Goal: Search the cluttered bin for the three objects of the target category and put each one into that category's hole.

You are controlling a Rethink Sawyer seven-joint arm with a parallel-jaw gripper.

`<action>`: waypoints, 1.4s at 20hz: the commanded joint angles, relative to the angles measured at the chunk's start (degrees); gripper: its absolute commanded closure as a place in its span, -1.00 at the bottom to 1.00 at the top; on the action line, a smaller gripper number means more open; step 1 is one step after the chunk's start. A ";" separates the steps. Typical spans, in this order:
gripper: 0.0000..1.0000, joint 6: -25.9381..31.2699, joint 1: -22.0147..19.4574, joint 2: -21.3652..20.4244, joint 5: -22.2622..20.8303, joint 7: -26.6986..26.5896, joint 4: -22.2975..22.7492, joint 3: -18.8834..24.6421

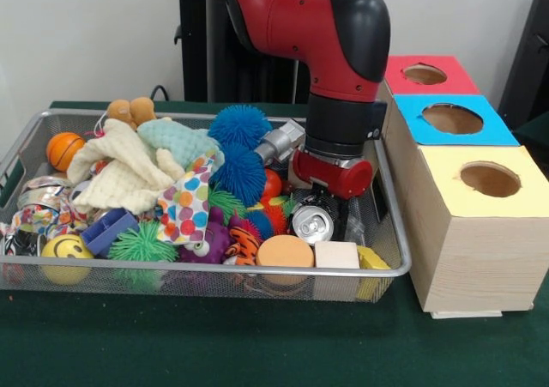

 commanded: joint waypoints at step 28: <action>1.00 6.35 1.10 8.49 1.94 12.52 -0.42 3.68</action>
